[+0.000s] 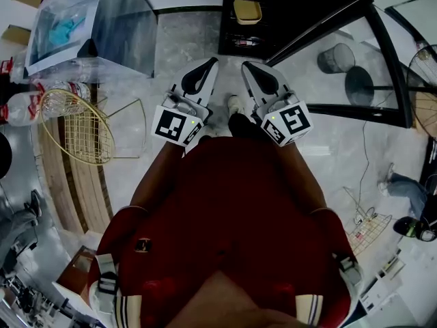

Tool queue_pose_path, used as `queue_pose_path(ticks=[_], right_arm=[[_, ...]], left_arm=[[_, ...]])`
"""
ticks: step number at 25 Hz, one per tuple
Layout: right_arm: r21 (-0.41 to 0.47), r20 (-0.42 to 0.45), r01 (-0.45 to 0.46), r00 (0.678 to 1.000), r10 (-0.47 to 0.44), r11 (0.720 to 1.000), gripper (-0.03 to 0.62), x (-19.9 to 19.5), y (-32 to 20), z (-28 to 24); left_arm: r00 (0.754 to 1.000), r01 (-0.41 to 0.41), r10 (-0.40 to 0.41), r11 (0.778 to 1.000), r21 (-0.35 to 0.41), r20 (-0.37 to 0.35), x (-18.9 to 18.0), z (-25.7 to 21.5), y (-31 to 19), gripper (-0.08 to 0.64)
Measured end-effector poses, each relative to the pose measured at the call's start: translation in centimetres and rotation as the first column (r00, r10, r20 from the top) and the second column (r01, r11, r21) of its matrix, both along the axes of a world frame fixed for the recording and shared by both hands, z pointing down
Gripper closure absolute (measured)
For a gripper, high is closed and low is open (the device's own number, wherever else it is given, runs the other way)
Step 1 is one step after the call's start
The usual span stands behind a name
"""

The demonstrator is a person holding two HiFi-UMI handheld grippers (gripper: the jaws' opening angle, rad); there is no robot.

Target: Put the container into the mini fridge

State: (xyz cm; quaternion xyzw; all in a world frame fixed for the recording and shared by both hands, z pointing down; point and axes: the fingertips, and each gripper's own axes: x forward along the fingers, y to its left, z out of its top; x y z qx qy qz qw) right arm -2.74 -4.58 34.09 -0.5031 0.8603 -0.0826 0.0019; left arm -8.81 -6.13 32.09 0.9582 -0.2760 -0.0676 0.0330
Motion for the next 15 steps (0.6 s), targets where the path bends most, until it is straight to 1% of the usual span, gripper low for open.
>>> queue_pose_path(ticks=[15], right_arm=[[0.028, -0.006, -0.019, 1.000, 0.020, 0.999, 0.594, -1.3, 1.9, -0.8]], left_arm=[[1.000, -0.005, 0.005, 1.000, 0.016, -0.002, -1.8, -0.4, 2.1, 0.554]])
